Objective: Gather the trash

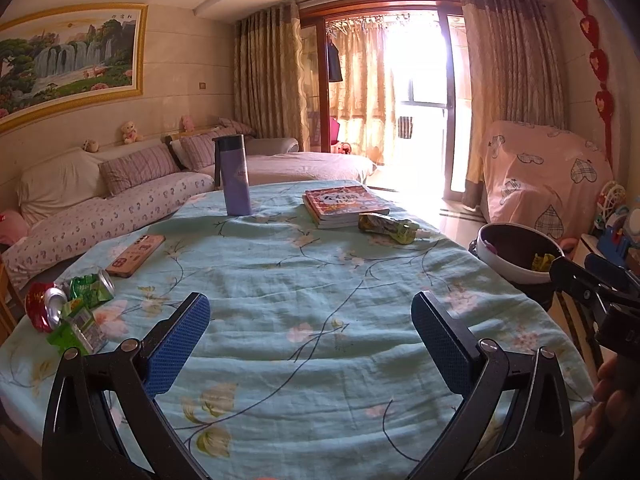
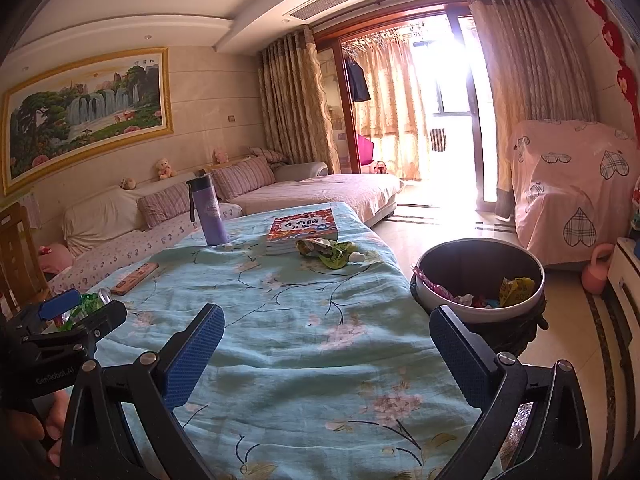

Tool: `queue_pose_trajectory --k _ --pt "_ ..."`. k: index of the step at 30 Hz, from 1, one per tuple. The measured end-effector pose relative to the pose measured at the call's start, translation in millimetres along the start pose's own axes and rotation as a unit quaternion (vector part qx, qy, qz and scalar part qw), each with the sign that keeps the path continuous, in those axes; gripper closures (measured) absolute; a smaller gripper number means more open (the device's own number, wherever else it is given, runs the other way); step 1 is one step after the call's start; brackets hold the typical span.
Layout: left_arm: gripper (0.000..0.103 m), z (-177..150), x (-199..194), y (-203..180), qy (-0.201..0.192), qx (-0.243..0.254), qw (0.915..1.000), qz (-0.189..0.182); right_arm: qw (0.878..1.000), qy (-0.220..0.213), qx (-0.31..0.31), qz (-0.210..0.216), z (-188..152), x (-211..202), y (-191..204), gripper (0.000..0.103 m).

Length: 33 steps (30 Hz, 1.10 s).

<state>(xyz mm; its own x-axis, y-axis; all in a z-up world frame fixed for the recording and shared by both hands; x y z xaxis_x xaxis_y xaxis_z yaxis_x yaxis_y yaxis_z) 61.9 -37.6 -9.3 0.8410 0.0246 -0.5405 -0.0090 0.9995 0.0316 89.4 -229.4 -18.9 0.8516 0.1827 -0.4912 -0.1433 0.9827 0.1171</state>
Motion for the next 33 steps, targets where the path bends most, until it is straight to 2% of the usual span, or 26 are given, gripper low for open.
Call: queue_pose_trajectory --k 33 --pt "0.000 2.0 1.7 -0.2 0.001 0.001 1.0000 -0.007 1.000 0.000 -0.002 0.005 0.5 -3.6 2.3 0.000"
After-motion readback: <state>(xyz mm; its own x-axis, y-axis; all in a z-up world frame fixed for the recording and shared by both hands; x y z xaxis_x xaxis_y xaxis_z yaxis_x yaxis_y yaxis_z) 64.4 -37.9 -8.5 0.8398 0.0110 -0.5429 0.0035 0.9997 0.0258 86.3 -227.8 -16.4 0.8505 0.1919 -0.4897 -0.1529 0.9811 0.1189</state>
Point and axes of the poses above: each gripper's, at about its wrist camera, not at the fingertips, and x roughly the way its jaws point, y to its left, z to its top, the point moved 4 cm from there along x, roughly the way its jaws point, and after that the axes turned 10 degrees about y, right-handed, at the moved point
